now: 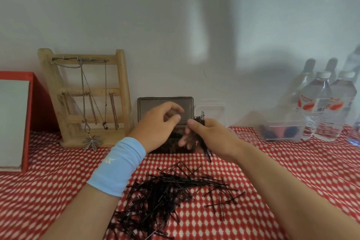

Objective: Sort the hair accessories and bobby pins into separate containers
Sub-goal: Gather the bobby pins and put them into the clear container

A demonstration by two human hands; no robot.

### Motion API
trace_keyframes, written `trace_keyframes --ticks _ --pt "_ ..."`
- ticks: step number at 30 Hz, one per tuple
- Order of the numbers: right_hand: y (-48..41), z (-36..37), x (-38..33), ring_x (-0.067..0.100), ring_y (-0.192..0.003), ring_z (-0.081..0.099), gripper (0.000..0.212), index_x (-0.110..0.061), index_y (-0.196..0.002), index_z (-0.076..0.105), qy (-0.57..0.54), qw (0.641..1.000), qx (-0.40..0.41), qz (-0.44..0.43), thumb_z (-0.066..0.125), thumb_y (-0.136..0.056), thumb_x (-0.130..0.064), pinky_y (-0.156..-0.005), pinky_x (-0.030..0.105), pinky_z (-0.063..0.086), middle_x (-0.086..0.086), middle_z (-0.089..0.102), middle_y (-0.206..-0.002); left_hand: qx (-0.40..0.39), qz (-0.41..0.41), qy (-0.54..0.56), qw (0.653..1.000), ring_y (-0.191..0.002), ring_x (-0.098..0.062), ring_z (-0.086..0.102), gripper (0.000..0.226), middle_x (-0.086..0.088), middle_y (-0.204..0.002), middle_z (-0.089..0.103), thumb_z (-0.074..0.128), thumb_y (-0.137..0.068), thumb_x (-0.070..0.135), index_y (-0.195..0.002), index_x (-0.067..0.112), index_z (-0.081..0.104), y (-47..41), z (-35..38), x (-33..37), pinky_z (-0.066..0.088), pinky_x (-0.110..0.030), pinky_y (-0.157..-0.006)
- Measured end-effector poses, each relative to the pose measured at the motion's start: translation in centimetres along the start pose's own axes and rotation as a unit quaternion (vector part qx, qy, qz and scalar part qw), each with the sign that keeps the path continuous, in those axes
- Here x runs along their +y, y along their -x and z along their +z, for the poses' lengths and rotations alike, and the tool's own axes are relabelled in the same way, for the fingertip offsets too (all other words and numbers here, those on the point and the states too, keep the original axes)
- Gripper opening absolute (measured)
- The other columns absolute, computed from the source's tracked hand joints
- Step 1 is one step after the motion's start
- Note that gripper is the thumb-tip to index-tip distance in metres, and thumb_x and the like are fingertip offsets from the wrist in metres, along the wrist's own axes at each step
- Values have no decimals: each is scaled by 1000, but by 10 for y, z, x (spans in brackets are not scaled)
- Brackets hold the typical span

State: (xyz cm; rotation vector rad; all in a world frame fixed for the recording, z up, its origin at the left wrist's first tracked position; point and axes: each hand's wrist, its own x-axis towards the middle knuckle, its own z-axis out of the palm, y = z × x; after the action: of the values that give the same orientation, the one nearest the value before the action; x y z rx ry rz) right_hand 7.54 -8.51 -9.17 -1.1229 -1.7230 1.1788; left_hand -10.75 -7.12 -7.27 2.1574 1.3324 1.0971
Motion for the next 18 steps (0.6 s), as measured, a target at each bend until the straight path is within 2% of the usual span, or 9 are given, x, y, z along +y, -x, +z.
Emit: trace_keyframes --ticks 2,4,6,8,10,12,14,16,18 --pt "0 1 0 19 -75 71 38 -4 -99 63 -3 1000 -9 5 40 -108 -32 -69 25 55 17 77 -87 -33 13 -9 999 -86 -2 63 18 19 -87 68 59 -94 21 -99 34 69 2 3 2 50 -25 -81" --pt "-2 2 1 19 -69 70 39 -4 -95 63 29 999 5 12 41 -108 -33 -69 25 58 18 75 -80 -52 13 -13 998 -85 -1 64 19 19 -83 71 62 -91 20 -95 34 73 3 6 1 50 -23 -82" --pt "-3 4 1 20 -62 68 39 -8 -91 60 108 994 30 10 41 -108 -37 -68 29 57 17 74 -72 -55 9 -16 998 -85 3 63 20 20 -84 71 65 -90 19 -95 37 73 4 8 -1 47 -17 -79" --pt "-4 6 1 17 -61 66 38 -13 -89 58 184 981 57 -1 40 -108 -40 -68 29 53 12 73 -66 -38 4 -5 999 -84 5 62 22 21 -86 71 67 -89 18 -99 38 70 5 9 -3 46 -14 -78" --pt "-4 6 1 13 -58 64 38 -13 -90 59 202 976 79 -9 39 -108 -39 -68 29 52 10 71 -63 -28 -12 35 999 -84 5 64 29 17 -86 74 70 -88 18 -110 36 61 5 7 -3 46 -15 -81" --pt "-4 5 0 13 -58 63 39 -9 -92 61 203 974 101 -13 39 -108 -36 -68 30 52 10 70 -64 -64 -31 71 995 -83 3 67 39 15 -86 75 70 -88 21 -119 34 50 6 5 0 44 -17 -80" --pt "-3 5 -2 10 -53 58 39 -5 -86 61 197 972 122 -21 41 -108 -32 -60 28 48 6 64 -60 -99 -39 70 992 -76 -3 69 36 13 -84 76 65 -92 23 -122 33 47 6 5 2 46 -22 -75" --pt "-1 4 -4 2 -43 47 38 -12 -78 62 182 974 130 -36 43 -108 -26 -52 20 40 -2 52 -52 -63 -29 29 997 -73 -5 68 25 13 -82 75 57 -96 24 -118 34 50 5 7 1 47 -24 -74" --pt "1 3 -7 2 -38 39 35 -31 -87 68 170 978 110 -43 40 -108 -23 -43 13 33 -8 43 -47 4 -6 -5 1000 -78 -5 64 19 13 -85 70 54 -97 25 -112 36 54 3 7 -2 49 -25 -78"
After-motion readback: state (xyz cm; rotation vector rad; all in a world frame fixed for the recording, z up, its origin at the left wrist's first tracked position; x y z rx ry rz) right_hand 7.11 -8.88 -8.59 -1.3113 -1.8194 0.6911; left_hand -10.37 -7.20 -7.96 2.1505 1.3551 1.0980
